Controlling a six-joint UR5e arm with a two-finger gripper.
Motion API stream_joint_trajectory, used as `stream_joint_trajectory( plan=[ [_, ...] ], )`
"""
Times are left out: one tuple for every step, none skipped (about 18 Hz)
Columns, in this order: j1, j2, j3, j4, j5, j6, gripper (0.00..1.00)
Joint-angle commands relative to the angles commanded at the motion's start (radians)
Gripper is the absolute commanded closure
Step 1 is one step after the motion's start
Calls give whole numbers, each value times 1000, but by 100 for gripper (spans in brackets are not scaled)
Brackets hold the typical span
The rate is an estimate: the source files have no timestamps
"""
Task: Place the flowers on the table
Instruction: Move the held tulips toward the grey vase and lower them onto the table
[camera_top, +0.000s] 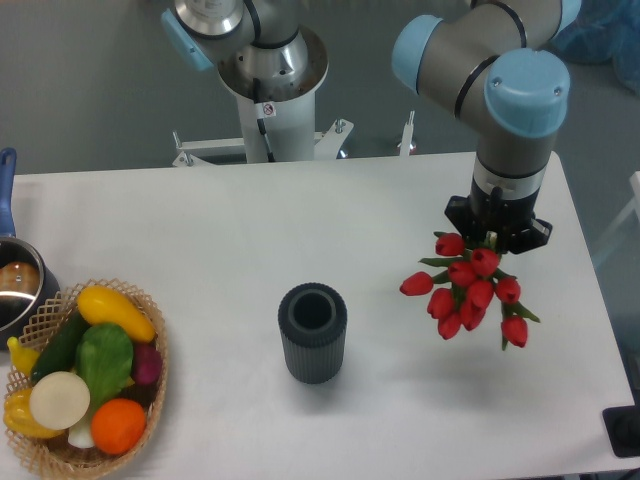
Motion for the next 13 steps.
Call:
stream_joint_trajectory(
  plan=[
    [0,0,-15,3,-2,2,95],
    [0,0,-25,3,-2,2,95],
    [-2,0,-28,-3,0,2,95],
    [-3,0,-44,-9,0,2,95],
    [-3,5,-72,0,3,3,95],
    [-3,6,-92,3,2,3,95],
    [-3,14,-106,0,0,3,93],
    [-8,20,-118,-2,-2,3,92],
    [-12,23,-132,1,0,3,90],
    [-14,22,-140,5,-2,3,89],
    [-15,22,-143,5,-2,3,87],
    [-15,18,-143,3,-3,0,82],
    [-21,12,-138,8,-3,-5,76]
  ],
)
